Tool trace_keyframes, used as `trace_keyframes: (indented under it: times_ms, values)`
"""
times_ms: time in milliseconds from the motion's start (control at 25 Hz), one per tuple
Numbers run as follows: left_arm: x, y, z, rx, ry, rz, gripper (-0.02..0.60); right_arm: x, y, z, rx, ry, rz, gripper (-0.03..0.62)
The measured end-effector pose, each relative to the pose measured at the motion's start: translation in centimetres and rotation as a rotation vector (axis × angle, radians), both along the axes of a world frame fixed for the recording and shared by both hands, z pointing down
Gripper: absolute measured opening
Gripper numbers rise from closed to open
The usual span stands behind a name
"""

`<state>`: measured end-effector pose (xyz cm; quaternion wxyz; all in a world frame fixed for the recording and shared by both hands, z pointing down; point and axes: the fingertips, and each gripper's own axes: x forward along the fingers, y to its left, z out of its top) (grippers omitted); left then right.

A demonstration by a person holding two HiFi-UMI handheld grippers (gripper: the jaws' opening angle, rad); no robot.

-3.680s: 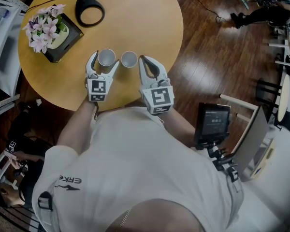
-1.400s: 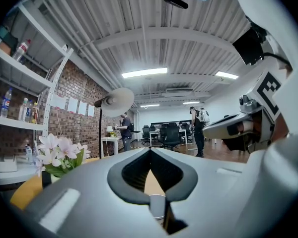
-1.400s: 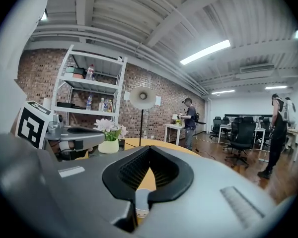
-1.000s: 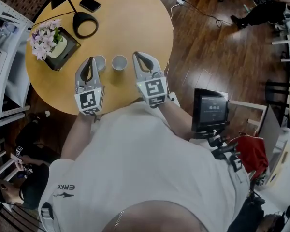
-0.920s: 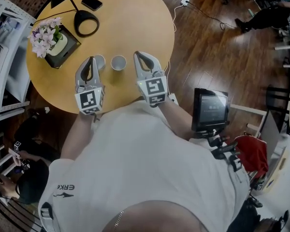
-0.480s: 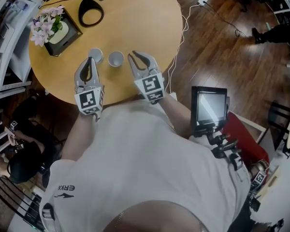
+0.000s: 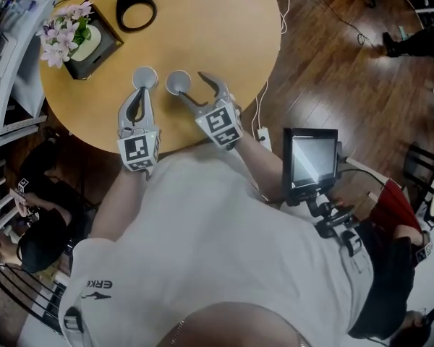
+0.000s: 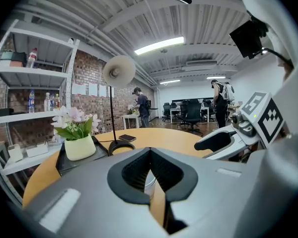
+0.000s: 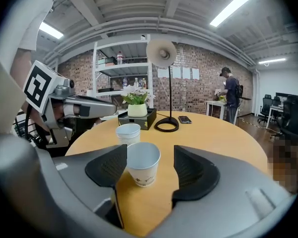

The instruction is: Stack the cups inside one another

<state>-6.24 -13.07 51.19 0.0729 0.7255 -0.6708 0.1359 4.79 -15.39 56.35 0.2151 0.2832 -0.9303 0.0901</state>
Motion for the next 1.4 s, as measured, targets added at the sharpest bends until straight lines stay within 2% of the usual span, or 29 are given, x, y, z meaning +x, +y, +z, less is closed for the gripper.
trace_keyframes:
  times_ms: [120,240,320,560,760,1080,1160,1280,1400]
  values:
    - [0.0,0.7,1.5,-0.050,-0.005,0.002,0.002,-0.7,0.4,1.5,-0.027,0.011,-0.023,0.333]
    - [0.2,1.2,2.6,-0.087,-0.017,0.014,0.002,-1.6,0.5,2.5,-0.045,-0.012,-0.052,0.404]
    - [0.1,1.9,3.6,-0.114,-0.017,0.014,0.002,-2.4,0.9,3.2,-0.051,-0.003,-0.090,0.430]
    - [0.1,2.8,5.2,-0.152,-0.013,0.014,0.002,-3.1,0.8,4.2,-0.033,0.030,-0.124,0.446]
    - [0.2,3.0,5.5,-0.155,-0.013,0.012,0.002,-3.0,-0.5,5.3,-0.036,0.050,-0.087,0.446]
    - [-0.8,3.8,6.8,-0.187,-0.029,-0.005,0.002,-5.3,-2.0,7.1,-0.025,0.064,-0.094,0.445]
    - [-0.7,4.2,6.7,-0.192,-0.036,-0.009,0.002,-5.2,-2.3,6.9,-0.010,0.065,-0.086,0.422]
    - [-0.6,4.7,6.6,-0.198,-0.044,-0.010,0.002,-5.0,-2.6,6.6,0.015,0.060,-0.071,0.342]
    - [-0.7,4.9,6.6,-0.199,-0.047,-0.009,0.002,-5.0,-2.7,6.3,0.024,0.051,-0.065,0.341]
